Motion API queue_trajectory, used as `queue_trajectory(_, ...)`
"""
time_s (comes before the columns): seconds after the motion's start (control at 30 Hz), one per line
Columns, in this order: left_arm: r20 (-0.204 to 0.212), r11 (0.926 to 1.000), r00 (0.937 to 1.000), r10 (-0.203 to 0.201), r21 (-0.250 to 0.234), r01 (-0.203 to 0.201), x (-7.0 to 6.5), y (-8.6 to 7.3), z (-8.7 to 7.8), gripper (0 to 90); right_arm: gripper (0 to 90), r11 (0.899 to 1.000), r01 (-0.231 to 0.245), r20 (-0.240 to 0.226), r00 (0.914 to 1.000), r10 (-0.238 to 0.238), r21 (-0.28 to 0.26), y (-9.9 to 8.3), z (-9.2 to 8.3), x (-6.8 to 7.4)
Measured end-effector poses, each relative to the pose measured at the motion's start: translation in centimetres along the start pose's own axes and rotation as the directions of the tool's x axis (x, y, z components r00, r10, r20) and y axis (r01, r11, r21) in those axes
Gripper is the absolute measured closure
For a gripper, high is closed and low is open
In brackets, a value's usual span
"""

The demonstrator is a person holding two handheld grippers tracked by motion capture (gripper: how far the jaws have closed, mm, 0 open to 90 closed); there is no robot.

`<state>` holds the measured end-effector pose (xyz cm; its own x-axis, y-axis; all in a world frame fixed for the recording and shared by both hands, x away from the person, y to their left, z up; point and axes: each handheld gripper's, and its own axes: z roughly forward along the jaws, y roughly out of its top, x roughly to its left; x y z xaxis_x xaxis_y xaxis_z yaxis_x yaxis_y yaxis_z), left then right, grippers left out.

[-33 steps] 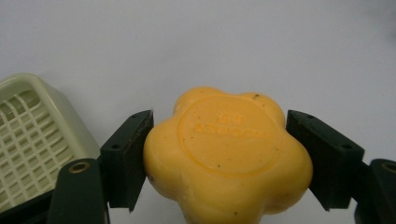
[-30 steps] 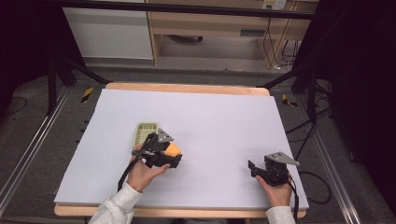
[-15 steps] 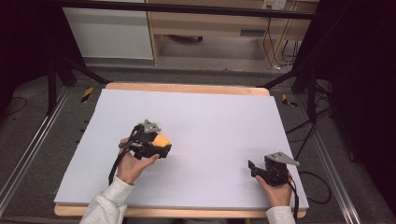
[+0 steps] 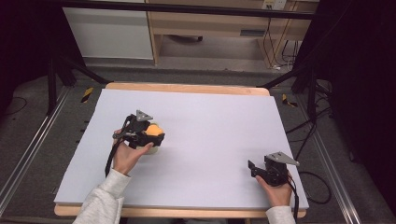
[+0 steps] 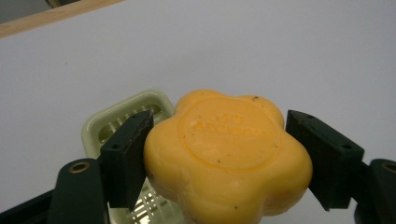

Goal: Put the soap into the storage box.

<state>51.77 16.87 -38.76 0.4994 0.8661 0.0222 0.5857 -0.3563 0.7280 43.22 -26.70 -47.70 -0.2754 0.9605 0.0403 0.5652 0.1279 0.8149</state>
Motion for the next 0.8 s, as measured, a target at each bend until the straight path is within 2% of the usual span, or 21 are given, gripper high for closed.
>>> queue_trajectory(0.23,-0.02,0.9998,0.9997,-0.015,0.011,0.015,1.1,0.1,0.8,25.3,29.3,1.0,-0.005,-0.003,1.0,0.005,-0.001,0.0,0.0,0.0)
queue_trajectory(0.4,-0.019,0.9991,0.9991,-0.038,0.016,0.038,2.0,-0.1,1.6,25.3,29.4,1.0,0.001,-0.001,1.0,-0.001,-0.002,0.0,0.0,-0.1)
queue_trajectory(0.8,-0.037,0.9975,0.9974,-0.061,0.032,0.062,3.4,-0.7,2.9,25.3,29.6,1.0,0.001,-0.004,1.0,-0.001,-0.002,0.0,0.0,-0.1)
